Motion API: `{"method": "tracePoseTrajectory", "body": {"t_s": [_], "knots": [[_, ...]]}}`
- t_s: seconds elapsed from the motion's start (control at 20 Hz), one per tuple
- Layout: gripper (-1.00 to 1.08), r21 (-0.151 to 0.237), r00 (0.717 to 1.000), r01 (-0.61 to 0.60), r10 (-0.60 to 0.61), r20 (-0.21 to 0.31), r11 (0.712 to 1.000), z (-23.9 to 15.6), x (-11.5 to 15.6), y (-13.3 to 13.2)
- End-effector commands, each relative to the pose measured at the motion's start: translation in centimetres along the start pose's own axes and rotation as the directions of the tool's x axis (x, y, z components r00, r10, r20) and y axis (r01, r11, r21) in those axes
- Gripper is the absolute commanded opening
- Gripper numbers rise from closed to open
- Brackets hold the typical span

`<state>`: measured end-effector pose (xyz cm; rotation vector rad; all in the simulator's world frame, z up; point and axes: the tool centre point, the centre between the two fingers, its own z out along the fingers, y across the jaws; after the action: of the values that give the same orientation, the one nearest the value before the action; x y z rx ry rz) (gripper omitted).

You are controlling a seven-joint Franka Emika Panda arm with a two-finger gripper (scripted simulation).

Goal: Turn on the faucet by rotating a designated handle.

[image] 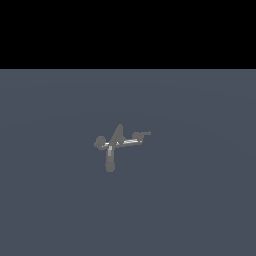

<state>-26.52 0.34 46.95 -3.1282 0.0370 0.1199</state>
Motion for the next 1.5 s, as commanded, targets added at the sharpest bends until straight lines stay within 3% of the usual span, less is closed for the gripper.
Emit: {"method": "tracePoseTrajectory", "body": {"t_s": [0.0, 0.45, 0.85, 1.15, 1.45], "knots": [[-1.0, 0.0, 1.0, 0.0, 0.0, 0.0, 1.0, 0.0, 0.0, 0.0], [-1.0, 0.002, 0.999, -0.048, 0.048, -0.002, 0.999, 1.4, 1.1, -0.7], [-1.0, 0.008, 0.986, -0.169, 0.169, -0.008, 0.986, 5.0, 4.2, -2.1], [-1.0, 0.014, 0.956, -0.294, 0.294, -0.013, 0.956, 8.8, 7.6, -3.2], [-1.0, 0.023, 0.906, -0.422, 0.423, -0.017, 0.906, 12.8, 11.6, -3.9]]}}
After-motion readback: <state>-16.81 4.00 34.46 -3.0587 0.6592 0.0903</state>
